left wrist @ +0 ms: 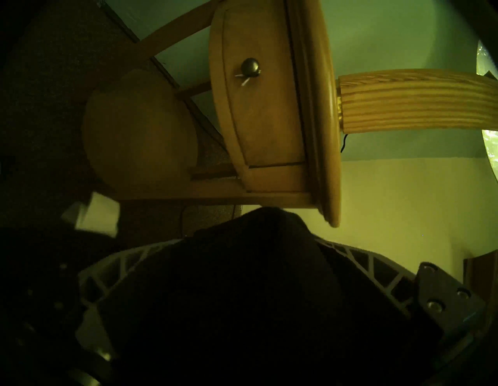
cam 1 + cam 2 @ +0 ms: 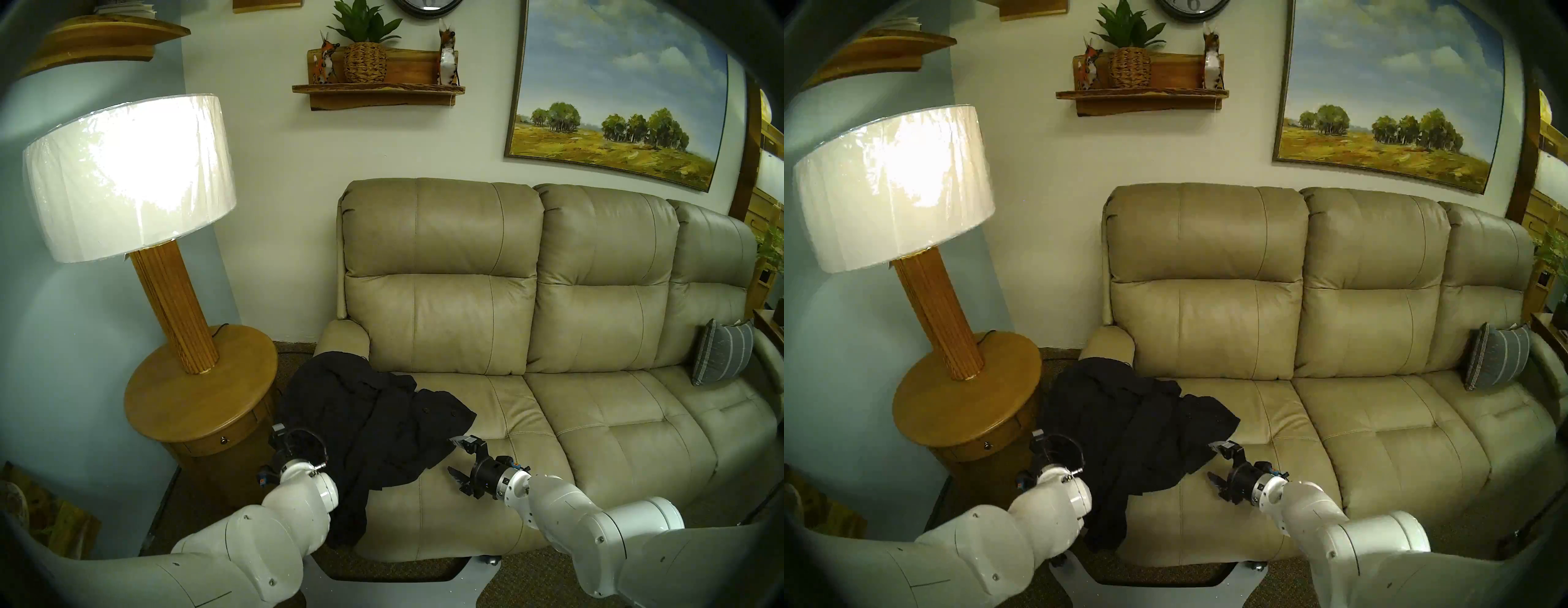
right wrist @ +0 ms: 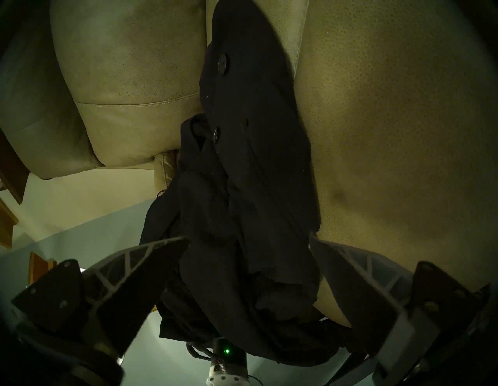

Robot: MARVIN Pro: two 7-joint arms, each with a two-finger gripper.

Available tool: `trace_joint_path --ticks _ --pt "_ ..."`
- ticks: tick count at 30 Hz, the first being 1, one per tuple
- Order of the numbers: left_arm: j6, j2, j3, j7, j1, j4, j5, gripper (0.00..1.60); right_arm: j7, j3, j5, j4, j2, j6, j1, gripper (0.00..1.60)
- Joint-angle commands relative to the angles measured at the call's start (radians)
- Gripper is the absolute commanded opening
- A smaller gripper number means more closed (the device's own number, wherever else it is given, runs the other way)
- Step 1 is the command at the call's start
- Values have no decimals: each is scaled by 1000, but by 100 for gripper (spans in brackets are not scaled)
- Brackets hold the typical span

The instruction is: Drape jacket on sofa arm

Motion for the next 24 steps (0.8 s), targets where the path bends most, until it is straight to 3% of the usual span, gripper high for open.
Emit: trace_joint_path --ticks 1,7,8,11,18,20,22,24 --pt "-58 -57 30 -119 42 17 26 160 6 5 5 -3 1 -5 6 160" --pt "-131 -62 42 -223 52 43 34 160 4 13 7 0 5 -15 10 160" --pt "-144 -75 37 -285 66 33 30 160 3 15 7 0 5 -17 10 160" --pt "-163 -66 43 -271 57 52 34 160 2 17 7 2 4 -21 11 160" --pt "-195 -77 53 -376 54 106 38 160 -4 27 8 7 2 -31 13 160" --pt "-197 -82 55 -442 56 115 40 160 -4 29 7 7 2 -33 13 160" --pt "-196 -82 67 -435 50 120 52 160 -3 30 7 7 1 -34 14 160" --pt "-212 -86 71 -481 48 126 56 160 -2 32 6 6 0 -35 14 160"
